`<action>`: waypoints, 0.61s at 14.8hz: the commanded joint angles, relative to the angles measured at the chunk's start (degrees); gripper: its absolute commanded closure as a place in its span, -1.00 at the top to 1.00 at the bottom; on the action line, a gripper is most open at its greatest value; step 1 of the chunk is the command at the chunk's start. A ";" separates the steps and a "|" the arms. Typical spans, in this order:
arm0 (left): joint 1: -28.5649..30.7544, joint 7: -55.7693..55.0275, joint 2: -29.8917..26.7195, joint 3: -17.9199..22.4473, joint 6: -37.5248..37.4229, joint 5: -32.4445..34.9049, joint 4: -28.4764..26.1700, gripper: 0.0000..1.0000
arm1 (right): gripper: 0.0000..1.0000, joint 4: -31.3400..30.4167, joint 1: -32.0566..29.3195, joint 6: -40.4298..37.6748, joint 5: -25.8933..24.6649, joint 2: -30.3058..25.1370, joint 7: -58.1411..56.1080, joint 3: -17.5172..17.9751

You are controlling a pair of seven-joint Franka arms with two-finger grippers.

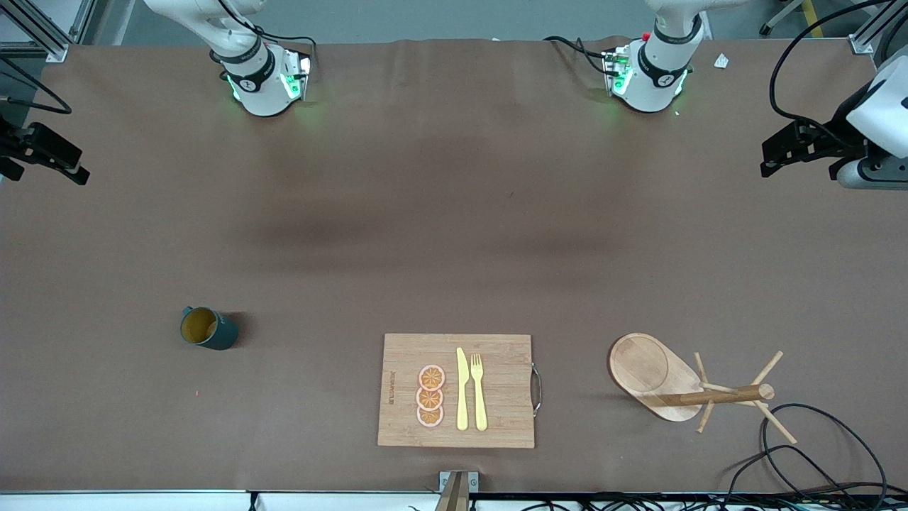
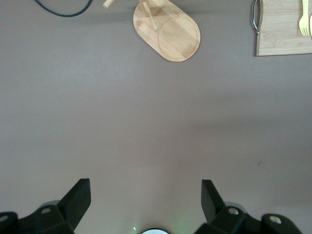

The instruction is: Pass cup and hang on rack

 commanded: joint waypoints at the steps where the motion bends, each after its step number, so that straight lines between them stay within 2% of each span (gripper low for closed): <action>1: 0.33 -0.05 0.19 -0.21 -0.47 0.06 1.08 1.00 | 1.00 -0.69 -0.35 -0.42 0.71 -0.58 0.27 0.34; 9: 0.16 0.47 0.02 -0.12 0.05 0.50 0.99 1.00 | 1.00 -0.69 -0.35 -0.60 0.71 -0.58 0.27 0.34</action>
